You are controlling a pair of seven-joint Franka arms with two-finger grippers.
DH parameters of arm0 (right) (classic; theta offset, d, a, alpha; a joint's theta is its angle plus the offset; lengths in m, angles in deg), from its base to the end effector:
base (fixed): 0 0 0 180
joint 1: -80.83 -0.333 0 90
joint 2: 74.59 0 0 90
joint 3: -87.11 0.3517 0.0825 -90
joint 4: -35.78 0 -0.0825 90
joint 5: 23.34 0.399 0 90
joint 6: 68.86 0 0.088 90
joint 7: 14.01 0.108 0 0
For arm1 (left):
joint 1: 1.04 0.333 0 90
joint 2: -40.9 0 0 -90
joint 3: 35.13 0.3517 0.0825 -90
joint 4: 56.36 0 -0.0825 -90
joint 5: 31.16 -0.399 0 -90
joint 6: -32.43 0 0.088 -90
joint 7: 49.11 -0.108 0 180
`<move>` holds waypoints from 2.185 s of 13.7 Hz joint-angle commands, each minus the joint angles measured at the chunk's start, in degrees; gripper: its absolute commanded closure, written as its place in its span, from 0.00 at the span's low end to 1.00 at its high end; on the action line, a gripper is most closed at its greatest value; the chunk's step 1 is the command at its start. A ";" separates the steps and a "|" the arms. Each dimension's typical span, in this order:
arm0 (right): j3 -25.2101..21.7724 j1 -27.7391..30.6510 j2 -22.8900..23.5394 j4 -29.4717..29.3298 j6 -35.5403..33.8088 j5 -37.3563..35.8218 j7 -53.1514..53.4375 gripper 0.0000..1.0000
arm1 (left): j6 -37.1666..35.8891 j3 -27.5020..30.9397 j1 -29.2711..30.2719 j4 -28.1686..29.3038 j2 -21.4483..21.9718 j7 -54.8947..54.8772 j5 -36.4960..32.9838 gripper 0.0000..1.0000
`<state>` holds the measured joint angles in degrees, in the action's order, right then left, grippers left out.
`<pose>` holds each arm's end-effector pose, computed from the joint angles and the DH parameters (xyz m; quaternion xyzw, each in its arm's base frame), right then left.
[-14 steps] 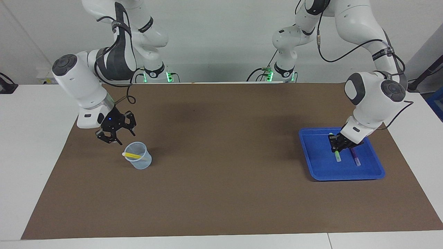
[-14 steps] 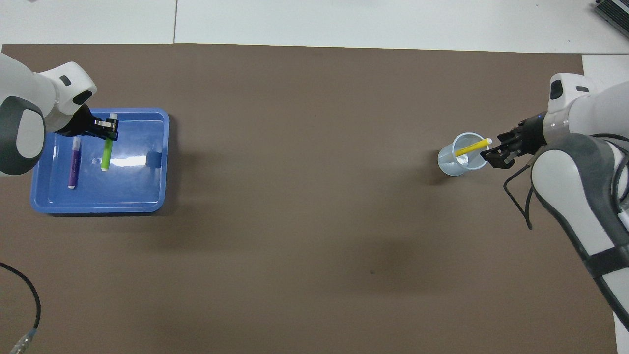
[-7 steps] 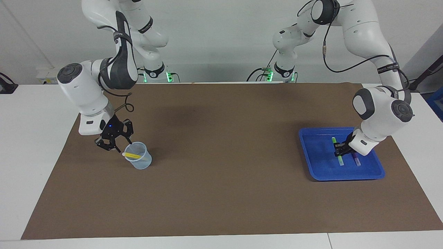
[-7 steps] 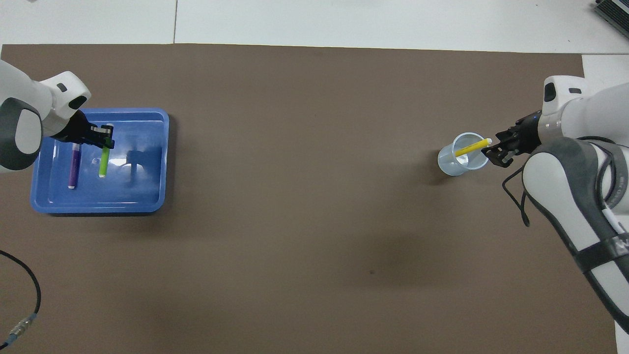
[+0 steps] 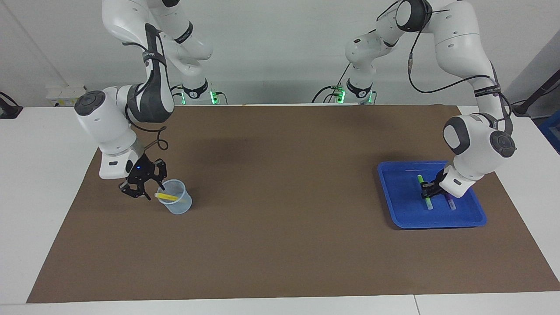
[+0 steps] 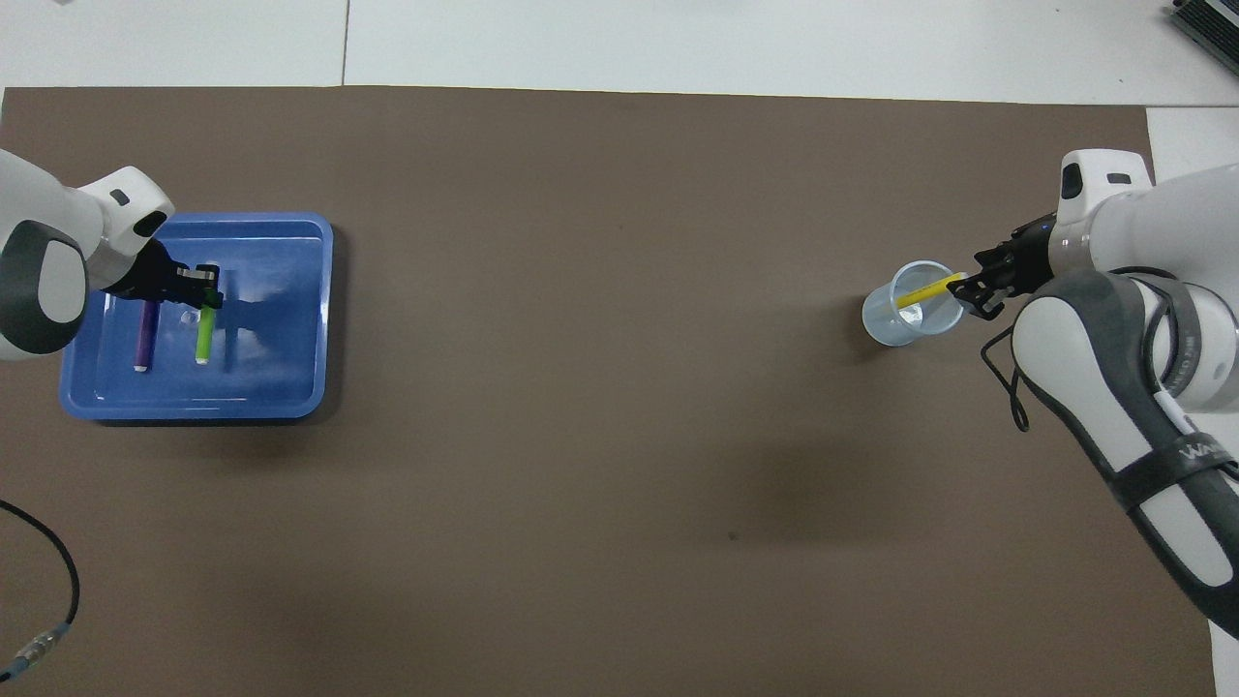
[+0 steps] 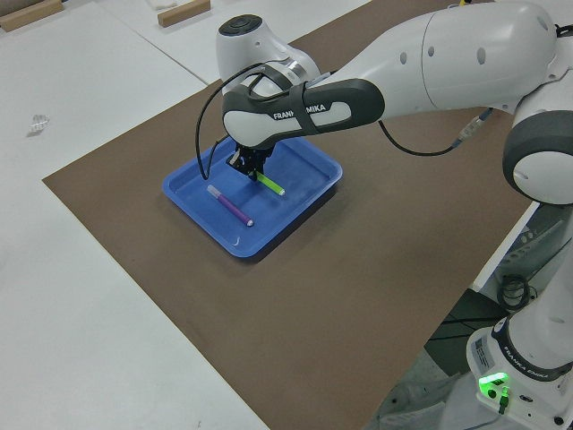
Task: Right arm passes pens to left for tray arrangement
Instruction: 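Grasp the yellow pen in the white cup with the right gripper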
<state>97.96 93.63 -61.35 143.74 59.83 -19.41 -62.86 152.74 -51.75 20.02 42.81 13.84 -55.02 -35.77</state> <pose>0.6453 -0.0272 0.4274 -0.9233 -0.3749 -0.0817 0.0160 0.6762 0.0773 0.3341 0.9984 -0.0222 -0.0380 0.0355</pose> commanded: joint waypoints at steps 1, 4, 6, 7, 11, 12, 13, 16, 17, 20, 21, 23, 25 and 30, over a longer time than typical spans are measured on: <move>0.66 0.91 0.56 0.85 1.31 -1.11 -0.29 0.53 | 0.90 -0.51 1.26 1.82 1.05 -0.15 -1.10 1.00; 0.66 0.73 0.57 1.29 1.40 -1.11 0.76 0.56 | 4.31 -0.51 1.70 3.31 1.14 -0.24 -0.93 1.00; 0.75 0.47 0.48 1.46 1.40 -1.11 1.73 0.59 | 4.50 -0.51 2.23 3.75 1.22 -0.15 -0.92 1.00; 0.75 0.38 0.48 1.64 1.40 -1.11 2.78 0.60 | 4.85 -0.51 2.23 3.84 1.31 -0.15 -1.10 1.00; 0.75 0.29 0.39 1.73 0.96 -1.11 3.84 0.70 | 5.99 -0.51 2.32 4.28 1.31 -0.06 -0.93 1.00; 0.75 0.20 0.30 1.73 0.70 -1.11 4.36 0.75 | 6.95 -0.51 2.41 5.15 1.40 -0.15 -0.92 1.00; 0.75 0.12 0.30 1.73 0.52 -1.11 4.46 0.82 | 8.53 -0.51 3.10 6.29 1.57 -0.15 -1.10 1.00; 0.75 0.12 0.30 1.73 0.43 -1.11 4.46 0.97 | 9.95 -0.51 3.20 7.80 2.02 -0.15 -1.10 1.00; 0.75 0.12 0.30 1.73 0.34 -1.11 4.46 1.00 | 9.95 -0.51 3.20 7.80 2.10 -0.15 -0.93 1.00; 0.75 0.03 0.30 1.73 0.08 -1.11 4.46 1.00 | 9.51 -0.51 3.20 7.80 2.10 -0.15 -0.92 1.00; 0.75 0.12 0.22 1.64 -0.44 -1.11 4.37 1.00 | 9.51 -0.51 3.20 7.80 2.10 -0.06 -0.92 1.00; 0.84 0.46 0.21 1.20 -2.20 -1.11 4.37 1.00 | 9.51 -0.51 3.20 7.80 2.10 0.03 -0.92 0.89; 0.84 0.64 0.13 0.85 -3.69 -1.11 3.93 1.00 | 9.33 -0.51 3.11 7.80 2.10 0.02 -0.92 0.75; 0.93 0.55 -0.75 -2.22 -9.05 -1.11 3.67 1.00 | 9.07 -0.60 3.11 7.62 2.19 -0.24 -0.92 0.53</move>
<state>98.33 93.73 -61.45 142.93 53.51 -19.42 -60.16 160.83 -52.34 22.48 48.16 15.28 -55.01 -35.77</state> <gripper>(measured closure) 0.802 0.568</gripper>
